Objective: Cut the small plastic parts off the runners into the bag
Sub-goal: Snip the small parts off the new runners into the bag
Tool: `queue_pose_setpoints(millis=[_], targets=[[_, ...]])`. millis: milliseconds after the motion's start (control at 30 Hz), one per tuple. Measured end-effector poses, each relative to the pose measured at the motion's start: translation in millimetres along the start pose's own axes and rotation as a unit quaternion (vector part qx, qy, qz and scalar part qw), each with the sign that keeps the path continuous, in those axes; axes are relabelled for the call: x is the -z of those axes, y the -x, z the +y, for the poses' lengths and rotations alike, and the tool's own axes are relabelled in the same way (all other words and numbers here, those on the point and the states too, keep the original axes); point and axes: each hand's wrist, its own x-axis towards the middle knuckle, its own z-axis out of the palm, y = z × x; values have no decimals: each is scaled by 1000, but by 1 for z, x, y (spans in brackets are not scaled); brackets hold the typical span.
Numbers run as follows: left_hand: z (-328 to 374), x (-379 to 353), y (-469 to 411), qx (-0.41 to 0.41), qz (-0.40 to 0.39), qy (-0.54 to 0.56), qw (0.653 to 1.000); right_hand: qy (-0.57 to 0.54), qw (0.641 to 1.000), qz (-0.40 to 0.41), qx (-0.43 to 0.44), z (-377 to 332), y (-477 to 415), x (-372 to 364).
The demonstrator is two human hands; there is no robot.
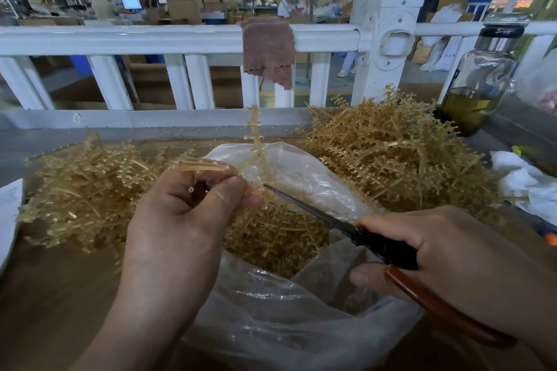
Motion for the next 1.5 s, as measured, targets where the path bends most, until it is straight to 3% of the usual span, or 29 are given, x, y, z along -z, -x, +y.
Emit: queue_pose_setpoints(millis=[867,1167,1500], targets=[[0,0,3,-30,2,-61,998,30,999,21,17,-5,5,2],[-6,2,-1,10,-5,-15,1000,32,999,17,15,-4,3,2],[-16,5,-10,118,-61,111,985,-6,1000,24,18,-3,2,2]])
